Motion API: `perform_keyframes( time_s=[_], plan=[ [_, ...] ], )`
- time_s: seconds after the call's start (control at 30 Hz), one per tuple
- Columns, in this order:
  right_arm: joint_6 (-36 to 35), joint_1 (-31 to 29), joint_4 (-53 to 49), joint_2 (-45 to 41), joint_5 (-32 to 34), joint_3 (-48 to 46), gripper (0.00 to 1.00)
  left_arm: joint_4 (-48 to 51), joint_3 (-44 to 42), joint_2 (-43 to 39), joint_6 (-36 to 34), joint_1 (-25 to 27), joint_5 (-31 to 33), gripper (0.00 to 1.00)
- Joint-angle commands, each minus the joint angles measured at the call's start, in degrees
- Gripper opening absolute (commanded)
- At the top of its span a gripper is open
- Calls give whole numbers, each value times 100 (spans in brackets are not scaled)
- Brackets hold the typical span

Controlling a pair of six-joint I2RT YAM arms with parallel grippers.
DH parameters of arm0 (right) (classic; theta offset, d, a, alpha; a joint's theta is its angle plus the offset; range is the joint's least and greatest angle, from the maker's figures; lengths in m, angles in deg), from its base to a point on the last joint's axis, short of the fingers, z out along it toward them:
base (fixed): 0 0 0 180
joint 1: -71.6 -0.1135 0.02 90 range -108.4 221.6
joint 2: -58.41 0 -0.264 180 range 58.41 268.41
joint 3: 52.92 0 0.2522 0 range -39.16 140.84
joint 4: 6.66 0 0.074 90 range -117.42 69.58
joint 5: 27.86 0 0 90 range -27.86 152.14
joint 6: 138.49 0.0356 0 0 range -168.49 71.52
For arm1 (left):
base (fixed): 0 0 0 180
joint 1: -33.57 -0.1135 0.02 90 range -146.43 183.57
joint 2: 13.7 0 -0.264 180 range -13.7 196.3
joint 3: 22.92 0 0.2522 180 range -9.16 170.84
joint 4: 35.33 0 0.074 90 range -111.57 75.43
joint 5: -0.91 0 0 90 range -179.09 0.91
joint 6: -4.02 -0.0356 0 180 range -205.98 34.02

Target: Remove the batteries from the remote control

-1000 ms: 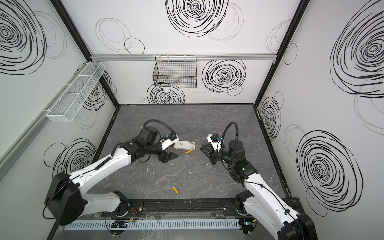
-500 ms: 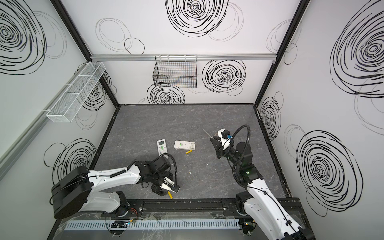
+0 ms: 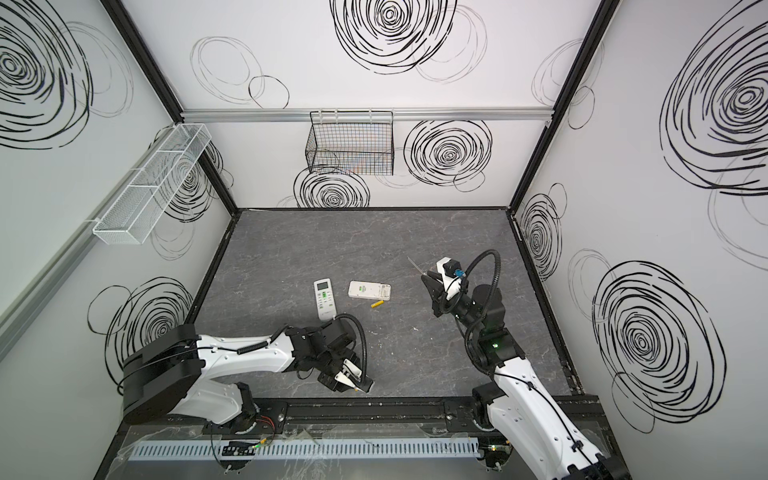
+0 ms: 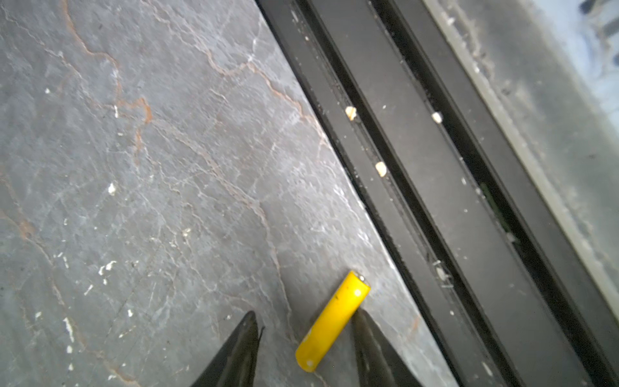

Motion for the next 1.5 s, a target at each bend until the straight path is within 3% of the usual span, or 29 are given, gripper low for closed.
perform_keyframes(
  time_s=[0.0,0.2,0.37,0.8,0.87,1.0,1.23,1.33,1.47],
  plan=[
    [-103,23,172,-62,59,-24,0,292,-29,330,-168,-10,471,41],
    [-103,29,161,-60,151,-32,0,92,137,553,-212,-147,703,24],
    [-29,67,202,-36,219,-31,0,-246,563,967,83,-383,756,18],
    [-28,84,222,-96,336,-68,0,-534,2164,2410,675,-1074,1197,17],
    [-28,84,238,-103,353,-77,0,-505,2244,2416,707,-1105,1235,22],
    [7,84,255,-77,430,-94,0,-449,2343,2176,1019,-1085,1310,46],
    [75,113,274,24,440,-60,0,-30,2532,1229,2566,-1113,1162,67],
    [201,114,301,104,513,-59,0,175,2674,994,3556,-1514,1182,70],
    [514,120,372,293,674,-83,0,207,2658,789,4936,-2503,750,78]
  ],
)
